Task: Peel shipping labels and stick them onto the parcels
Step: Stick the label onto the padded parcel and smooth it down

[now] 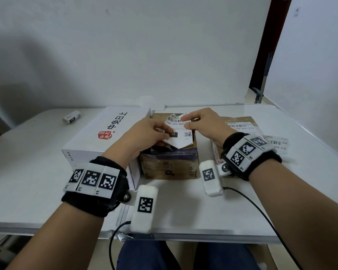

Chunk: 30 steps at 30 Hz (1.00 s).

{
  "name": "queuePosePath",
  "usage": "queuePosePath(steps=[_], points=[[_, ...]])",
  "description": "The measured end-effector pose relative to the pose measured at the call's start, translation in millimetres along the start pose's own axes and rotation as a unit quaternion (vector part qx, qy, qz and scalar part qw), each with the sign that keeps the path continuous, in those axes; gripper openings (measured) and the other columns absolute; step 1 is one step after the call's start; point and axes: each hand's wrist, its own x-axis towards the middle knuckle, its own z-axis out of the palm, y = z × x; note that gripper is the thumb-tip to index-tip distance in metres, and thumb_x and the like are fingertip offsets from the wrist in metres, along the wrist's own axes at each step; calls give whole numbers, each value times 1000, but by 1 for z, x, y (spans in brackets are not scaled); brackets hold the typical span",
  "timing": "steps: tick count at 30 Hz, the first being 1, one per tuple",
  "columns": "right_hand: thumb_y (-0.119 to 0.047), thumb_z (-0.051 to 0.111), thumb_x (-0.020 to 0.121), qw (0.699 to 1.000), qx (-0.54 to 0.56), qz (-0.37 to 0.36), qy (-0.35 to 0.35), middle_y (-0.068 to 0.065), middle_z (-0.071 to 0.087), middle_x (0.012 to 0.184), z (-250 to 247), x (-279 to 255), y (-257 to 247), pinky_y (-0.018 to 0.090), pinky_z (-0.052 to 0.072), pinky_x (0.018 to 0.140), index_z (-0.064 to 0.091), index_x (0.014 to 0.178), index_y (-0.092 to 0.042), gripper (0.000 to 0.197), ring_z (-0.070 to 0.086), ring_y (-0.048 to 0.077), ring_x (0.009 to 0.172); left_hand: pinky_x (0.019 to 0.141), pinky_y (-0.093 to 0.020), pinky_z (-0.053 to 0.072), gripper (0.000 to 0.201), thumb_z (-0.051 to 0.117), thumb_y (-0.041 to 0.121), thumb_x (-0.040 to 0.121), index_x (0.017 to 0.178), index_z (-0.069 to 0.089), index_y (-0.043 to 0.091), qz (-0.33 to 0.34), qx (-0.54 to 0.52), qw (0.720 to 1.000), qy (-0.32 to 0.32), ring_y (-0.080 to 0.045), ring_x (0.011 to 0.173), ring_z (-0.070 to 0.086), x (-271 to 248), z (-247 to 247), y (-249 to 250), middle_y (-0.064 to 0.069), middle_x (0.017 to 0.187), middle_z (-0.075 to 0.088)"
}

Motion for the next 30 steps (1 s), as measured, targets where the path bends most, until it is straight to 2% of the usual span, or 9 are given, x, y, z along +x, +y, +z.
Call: queuePosePath(steps=[5,8,10,18,21,23,25,28,30], points=[[-17,70,84,998,-58,-23,-3,-7,69,101,-2,-5,-3,18,42,80,74,107,-21,24,58,7,88,70,-16,53,16,65,7,88,100,73,14,-6,12,1000,-5,-8,63,65,1,2,1,-2,86,67],[-17,67,86,995,-94,-37,2,-19,56,76,-2,-7,-3,9,35,63,72,111,-21,25,51,-3,71,62,-13,47,16,66,9,88,100,73,15,-7,36,999,-8,-8,64,65,1,2,1,-2,88,69],[-17,67,87,993,-109,-44,4,-19,52,71,-2,-7,-2,7,31,59,72,113,-20,27,48,-3,67,58,-12,45,16,66,10,87,100,73,16,-8,45,999,-15,-7,64,66,2,1,2,-3,89,71],[-16,64,88,987,-146,-60,-2,-16,51,73,-1,-12,-4,-7,31,57,70,116,-18,29,47,-3,67,58,-10,46,18,65,10,88,103,73,16,2,73,997,-22,-5,63,63,2,1,3,-2,90,71],[-15,64,89,988,-141,-61,-2,-20,48,76,0,-13,-3,-8,30,59,69,116,-18,28,50,3,78,52,-8,43,18,65,12,89,104,72,18,11,112,993,-31,-4,60,60,4,0,5,1,87,68],[-17,64,89,988,-142,-59,-1,-16,54,83,0,-16,-3,-3,34,59,69,115,-19,26,54,11,89,47,-9,42,17,65,13,89,103,72,19,17,141,989,-36,-6,58,60,5,-1,7,2,82,65],[-22,66,88,990,-135,-44,10,-2,62,102,0,-15,0,5,33,61,70,113,-19,25,57,16,96,53,-16,45,17,66,16,88,103,71,22,21,179,983,-44,-9,59,60,6,-2,9,3,76,64],[-27,69,85,995,-96,-10,19,4,56,125,1,-12,4,24,46,76,70,106,-22,22,60,20,102,58,-21,48,17,66,19,87,101,67,27,32,240,969,-53,-12,58,59,6,-3,11,3,67,63],[-27,67,86,998,-68,11,9,5,54,127,2,-11,4,35,53,88,69,103,-25,16,61,22,103,53,-18,45,16,67,20,86,99,66,30,49,265,962,-44,-14,68,62,5,-2,13,3,77,62]])
